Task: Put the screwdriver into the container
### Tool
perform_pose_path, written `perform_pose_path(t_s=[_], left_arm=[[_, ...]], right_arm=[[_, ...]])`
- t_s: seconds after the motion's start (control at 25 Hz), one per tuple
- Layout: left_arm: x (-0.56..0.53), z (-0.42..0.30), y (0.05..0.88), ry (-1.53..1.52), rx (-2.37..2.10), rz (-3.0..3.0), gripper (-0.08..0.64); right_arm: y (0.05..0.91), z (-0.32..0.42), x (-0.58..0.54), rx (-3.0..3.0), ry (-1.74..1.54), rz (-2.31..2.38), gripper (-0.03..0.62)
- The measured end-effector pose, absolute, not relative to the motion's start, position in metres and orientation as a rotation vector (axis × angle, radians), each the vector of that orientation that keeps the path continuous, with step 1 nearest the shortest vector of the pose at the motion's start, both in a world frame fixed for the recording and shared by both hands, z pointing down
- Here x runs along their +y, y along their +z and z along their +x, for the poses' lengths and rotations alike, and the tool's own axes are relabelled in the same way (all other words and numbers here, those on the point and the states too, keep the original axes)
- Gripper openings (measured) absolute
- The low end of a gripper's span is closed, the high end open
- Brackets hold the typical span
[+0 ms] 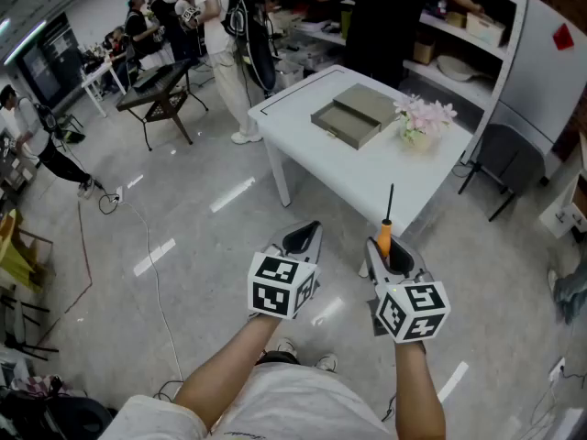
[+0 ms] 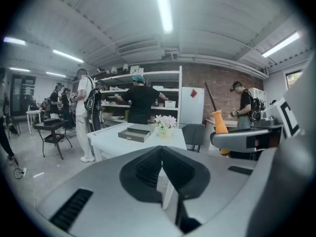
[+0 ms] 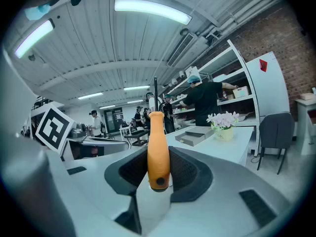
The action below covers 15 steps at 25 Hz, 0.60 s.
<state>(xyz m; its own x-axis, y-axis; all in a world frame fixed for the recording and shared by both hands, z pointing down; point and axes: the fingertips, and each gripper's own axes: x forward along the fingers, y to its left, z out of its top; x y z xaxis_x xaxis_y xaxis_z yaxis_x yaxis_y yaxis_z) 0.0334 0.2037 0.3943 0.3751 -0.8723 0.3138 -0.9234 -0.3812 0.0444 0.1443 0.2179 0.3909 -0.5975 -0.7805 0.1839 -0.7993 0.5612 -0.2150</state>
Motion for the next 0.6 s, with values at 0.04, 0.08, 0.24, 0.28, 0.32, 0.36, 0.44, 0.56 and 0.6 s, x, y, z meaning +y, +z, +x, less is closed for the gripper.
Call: perform_pose_path(t_s=[0.04, 0.08, 0.24, 0.28, 0.32, 0.36, 0.44, 0.56, 0.6], left_arm=[[0.203, 0.034, 0.395, 0.355, -1.604, 2.421, 0.005], [0.203, 0.035, 0.395, 0.357, -1.6, 2.421, 0.005], [0.199, 0.036, 0.397, 0.36, -1.594, 2.423, 0.005], [0.197, 0.036, 0.397, 0.36, -1.592, 2.424, 0.005], [0.195, 0.036, 0.398, 0.359, -1.591, 2.426, 0.005], [0.192, 0.036, 0.398, 0.359, -1.59, 2.428, 0.005], [0.186, 0.035, 0.399, 0.357, -1.584, 2.434, 0.005], [0.171, 0.03, 0.401, 0.354, -1.577, 2.443, 0.005], [0.165, 0.028, 0.403, 0.352, -1.573, 2.444, 0.005]], right_arm=[[0.391, 0.145, 0.217, -2.713, 0.432, 1.382, 0.123], [0.39, 0.146, 0.217, -2.71, 0.436, 1.388, 0.124], [0.39, 0.147, 0.212, -2.71, 0.431, 1.394, 0.124], [0.391, 0.147, 0.211, -2.711, 0.429, 1.392, 0.124], [0.391, 0.146, 0.209, -2.711, 0.427, 1.389, 0.124], [0.392, 0.145, 0.206, -2.711, 0.427, 1.387, 0.124], [0.394, 0.142, 0.2, -2.707, 0.427, 1.386, 0.124], [0.398, 0.138, 0.187, -2.697, 0.436, 1.398, 0.124], [0.399, 0.137, 0.181, -2.693, 0.44, 1.403, 0.124]])
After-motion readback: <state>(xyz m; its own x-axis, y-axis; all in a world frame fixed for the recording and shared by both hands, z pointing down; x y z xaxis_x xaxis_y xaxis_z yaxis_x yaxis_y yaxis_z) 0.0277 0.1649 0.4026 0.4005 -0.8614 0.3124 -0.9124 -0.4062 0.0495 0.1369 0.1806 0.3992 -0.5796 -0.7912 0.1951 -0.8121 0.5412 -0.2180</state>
